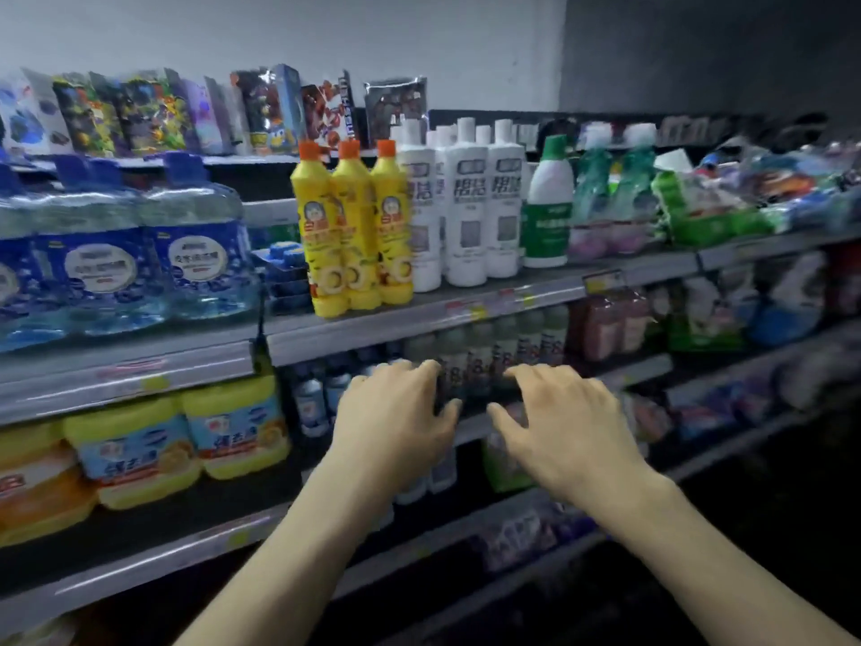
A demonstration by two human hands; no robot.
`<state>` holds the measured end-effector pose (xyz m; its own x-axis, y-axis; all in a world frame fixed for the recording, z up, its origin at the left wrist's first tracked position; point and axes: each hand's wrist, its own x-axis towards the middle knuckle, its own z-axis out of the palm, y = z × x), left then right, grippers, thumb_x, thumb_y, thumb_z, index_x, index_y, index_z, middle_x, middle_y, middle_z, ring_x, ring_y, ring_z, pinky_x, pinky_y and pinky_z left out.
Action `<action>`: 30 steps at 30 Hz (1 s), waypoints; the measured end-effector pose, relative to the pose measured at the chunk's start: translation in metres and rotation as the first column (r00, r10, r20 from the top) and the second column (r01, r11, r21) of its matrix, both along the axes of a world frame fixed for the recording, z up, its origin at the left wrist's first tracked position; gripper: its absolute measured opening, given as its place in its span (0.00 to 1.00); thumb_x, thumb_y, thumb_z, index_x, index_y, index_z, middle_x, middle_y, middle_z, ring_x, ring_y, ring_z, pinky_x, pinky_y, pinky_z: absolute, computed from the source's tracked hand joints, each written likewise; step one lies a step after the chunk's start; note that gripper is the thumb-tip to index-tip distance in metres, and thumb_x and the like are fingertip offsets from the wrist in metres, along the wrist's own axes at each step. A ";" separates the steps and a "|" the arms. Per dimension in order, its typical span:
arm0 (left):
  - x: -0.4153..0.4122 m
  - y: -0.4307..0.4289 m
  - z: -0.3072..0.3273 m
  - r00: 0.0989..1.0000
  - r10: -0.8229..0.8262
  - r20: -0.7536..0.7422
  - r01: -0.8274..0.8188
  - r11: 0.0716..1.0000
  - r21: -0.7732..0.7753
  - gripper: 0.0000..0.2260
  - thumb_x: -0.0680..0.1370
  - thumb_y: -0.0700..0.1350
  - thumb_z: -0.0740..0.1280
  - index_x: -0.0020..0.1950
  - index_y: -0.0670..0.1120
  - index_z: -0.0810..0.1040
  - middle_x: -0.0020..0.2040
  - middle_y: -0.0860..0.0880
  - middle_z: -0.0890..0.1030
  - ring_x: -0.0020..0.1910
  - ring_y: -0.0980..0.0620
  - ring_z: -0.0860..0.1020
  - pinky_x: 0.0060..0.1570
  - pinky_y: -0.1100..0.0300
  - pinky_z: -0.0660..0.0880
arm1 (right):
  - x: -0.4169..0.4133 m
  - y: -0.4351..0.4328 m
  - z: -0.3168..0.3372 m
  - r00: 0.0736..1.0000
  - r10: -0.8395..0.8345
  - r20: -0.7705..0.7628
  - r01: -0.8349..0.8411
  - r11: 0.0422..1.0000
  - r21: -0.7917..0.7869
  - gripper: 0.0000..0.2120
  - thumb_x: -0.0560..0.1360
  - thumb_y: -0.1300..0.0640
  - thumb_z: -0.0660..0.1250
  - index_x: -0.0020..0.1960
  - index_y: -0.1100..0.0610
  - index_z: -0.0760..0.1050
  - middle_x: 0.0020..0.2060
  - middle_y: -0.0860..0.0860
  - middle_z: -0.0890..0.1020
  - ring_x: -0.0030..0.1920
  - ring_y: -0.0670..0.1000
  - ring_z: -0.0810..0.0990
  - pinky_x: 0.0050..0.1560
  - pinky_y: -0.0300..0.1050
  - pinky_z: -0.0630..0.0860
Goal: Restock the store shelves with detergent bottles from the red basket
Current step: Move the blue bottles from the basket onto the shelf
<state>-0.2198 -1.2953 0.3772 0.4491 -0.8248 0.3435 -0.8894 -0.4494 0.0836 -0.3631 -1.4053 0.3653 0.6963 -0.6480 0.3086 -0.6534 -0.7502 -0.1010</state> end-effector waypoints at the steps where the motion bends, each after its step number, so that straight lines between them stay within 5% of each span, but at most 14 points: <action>1: -0.014 -0.013 -0.010 0.999 -0.028 -0.023 0.029 0.999 0.023 0.20 0.84 0.61 0.61 0.67 0.50 0.75 0.58 0.50 0.80 0.58 0.44 0.79 0.47 0.51 0.72 | -0.018 -0.009 -0.009 0.999 -0.032 -0.007 0.033 0.999 0.029 0.27 0.84 0.35 0.55 0.77 0.48 0.68 0.69 0.47 0.78 0.71 0.53 0.74 0.70 0.54 0.70; 8: -0.098 -0.101 -0.082 0.964 -0.226 -0.140 0.248 0.954 0.168 0.14 0.83 0.57 0.62 0.60 0.49 0.77 0.53 0.49 0.81 0.54 0.43 0.80 0.46 0.51 0.74 | -0.123 -0.061 -0.085 0.965 -0.247 -0.089 0.258 0.956 0.141 0.23 0.85 0.39 0.55 0.73 0.50 0.72 0.66 0.48 0.80 0.68 0.54 0.76 0.67 0.55 0.72; 15: -0.158 -0.190 -0.154 0.873 -0.434 -0.222 0.483 0.830 0.279 0.18 0.82 0.59 0.63 0.66 0.51 0.76 0.59 0.49 0.82 0.60 0.43 0.80 0.55 0.50 0.75 | -0.186 -0.100 -0.157 0.863 -0.441 -0.248 0.484 0.862 0.154 0.21 0.83 0.40 0.55 0.69 0.50 0.74 0.64 0.49 0.81 0.66 0.55 0.78 0.65 0.56 0.73; 21: -0.195 -0.243 -0.214 0.757 -0.560 -0.337 0.653 0.657 0.376 0.23 0.83 0.59 0.63 0.76 0.52 0.72 0.65 0.49 0.81 0.65 0.45 0.79 0.62 0.48 0.75 | -0.229 -0.121 -0.208 0.745 -0.556 -0.369 0.651 0.726 0.221 0.23 0.83 0.40 0.56 0.70 0.50 0.74 0.65 0.50 0.80 0.68 0.55 0.77 0.67 0.56 0.71; 26: -0.224 -0.275 -0.261 0.670 -0.636 -0.384 0.738 0.512 0.439 0.23 0.83 0.58 0.63 0.77 0.52 0.72 0.66 0.49 0.80 0.66 0.45 0.79 0.63 0.49 0.75 | -0.256 -0.123 -0.254 0.602 -0.661 -0.448 0.795 0.548 0.261 0.25 0.74 0.39 0.55 0.56 0.53 0.81 0.52 0.54 0.86 0.55 0.59 0.84 0.57 0.58 0.78; 30: -0.254 -0.290 -0.291 0.616 -0.673 -0.410 0.769 0.400 0.498 0.22 0.83 0.59 0.63 0.75 0.51 0.73 0.65 0.50 0.81 0.66 0.45 0.79 0.63 0.49 0.75 | -0.279 -0.115 -0.284 0.547 -0.668 -0.504 0.837 0.441 0.324 0.27 0.75 0.39 0.53 0.62 0.53 0.79 0.59 0.54 0.84 0.61 0.58 0.82 0.61 0.56 0.75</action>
